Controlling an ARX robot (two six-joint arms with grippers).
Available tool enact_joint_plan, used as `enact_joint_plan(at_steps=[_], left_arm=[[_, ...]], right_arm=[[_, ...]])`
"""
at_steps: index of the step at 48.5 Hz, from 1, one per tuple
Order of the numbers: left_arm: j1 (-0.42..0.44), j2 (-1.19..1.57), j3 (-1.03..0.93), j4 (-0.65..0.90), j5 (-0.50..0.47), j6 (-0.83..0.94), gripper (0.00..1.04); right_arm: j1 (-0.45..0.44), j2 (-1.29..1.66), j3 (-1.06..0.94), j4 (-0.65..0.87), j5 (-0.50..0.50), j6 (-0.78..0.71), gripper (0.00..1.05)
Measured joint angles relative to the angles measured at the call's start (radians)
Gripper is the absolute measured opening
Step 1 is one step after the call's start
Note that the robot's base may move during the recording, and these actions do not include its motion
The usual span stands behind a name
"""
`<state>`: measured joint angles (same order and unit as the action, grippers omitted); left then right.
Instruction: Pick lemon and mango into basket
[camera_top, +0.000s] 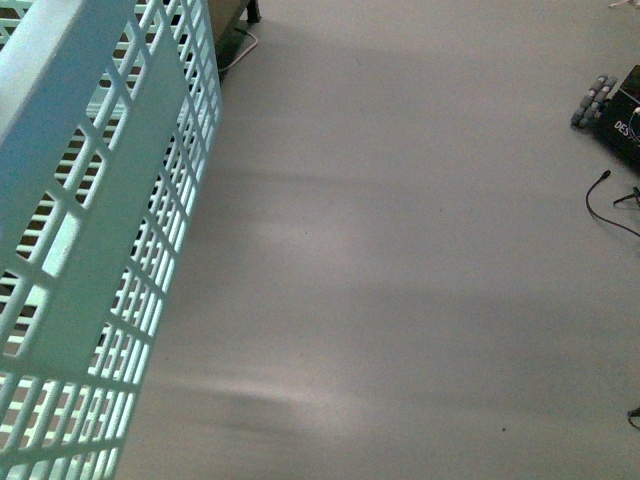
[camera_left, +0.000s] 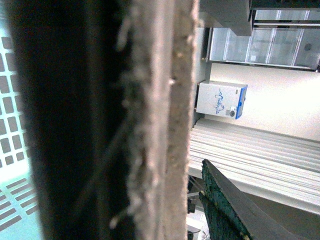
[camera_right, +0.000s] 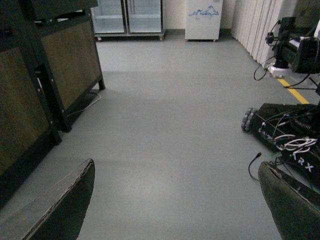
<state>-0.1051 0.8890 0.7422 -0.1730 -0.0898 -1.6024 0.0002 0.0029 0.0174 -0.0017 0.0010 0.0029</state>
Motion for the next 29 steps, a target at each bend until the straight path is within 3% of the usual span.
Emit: enact_joint_plan(at_steps=[29], left_arm=[[0.000, 0.000, 0.000, 0.000, 0.000, 0.000, 0.30]], right_arm=[[0.000, 0.000, 0.000, 0.000, 0.000, 0.000, 0.96]])
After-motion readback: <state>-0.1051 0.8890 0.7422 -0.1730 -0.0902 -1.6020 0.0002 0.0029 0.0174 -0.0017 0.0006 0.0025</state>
